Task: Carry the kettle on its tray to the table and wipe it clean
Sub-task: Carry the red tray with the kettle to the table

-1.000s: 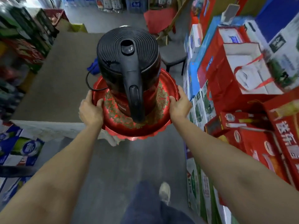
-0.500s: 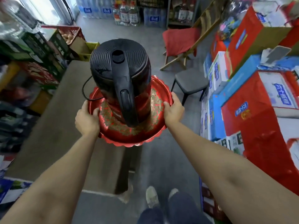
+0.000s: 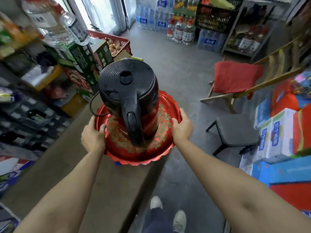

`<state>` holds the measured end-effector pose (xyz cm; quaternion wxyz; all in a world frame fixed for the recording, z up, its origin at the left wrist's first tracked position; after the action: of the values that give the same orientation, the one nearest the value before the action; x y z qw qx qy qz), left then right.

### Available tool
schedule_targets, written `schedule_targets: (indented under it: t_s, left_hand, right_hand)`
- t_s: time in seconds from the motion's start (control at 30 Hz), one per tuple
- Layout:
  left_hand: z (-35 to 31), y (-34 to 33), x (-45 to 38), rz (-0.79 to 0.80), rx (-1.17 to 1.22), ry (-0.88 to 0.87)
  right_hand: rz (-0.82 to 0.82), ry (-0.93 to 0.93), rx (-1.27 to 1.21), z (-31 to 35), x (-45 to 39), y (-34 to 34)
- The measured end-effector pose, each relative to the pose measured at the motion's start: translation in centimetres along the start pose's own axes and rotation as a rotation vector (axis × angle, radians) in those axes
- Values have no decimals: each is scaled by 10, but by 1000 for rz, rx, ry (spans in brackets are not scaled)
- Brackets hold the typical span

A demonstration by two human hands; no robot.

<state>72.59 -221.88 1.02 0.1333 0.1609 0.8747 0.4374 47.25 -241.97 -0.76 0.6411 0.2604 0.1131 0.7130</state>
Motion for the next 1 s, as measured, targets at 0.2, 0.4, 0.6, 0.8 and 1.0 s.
schedule_targets:
  t_s: [0.2, 0.4, 0.6, 0.8, 1.0]
  left_hand:
    - [20, -8, -73, -90, -23, 93]
    - [40, -10, -127, -193, -25, 167]
    - [71, -28, -142, -246, -79, 296]
    - [91, -61, -133, -280, -131, 434]
    - [106, -82, -137, -253, -108, 606]
  right_hand:
    - [145, 35, 36, 47, -59, -80]
    - [244, 99, 63, 92, -99, -150]
    - [388, 153, 92, 106, -131, -207]
    - [475, 184, 183, 93, -156, -250]
    - [491, 220, 292, 75, -166, -273]
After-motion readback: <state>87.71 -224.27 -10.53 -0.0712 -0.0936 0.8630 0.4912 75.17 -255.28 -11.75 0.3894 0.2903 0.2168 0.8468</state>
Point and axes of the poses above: each hand's wrist, its own x-axis away from the middle knuckle, its own y-axis out of the back of the hand, z = x × y, the point moved 4 cm from there along -x, towards the middle knuckle, and after that the axes turned 6 degrees about -y, right-handed, at the moved point
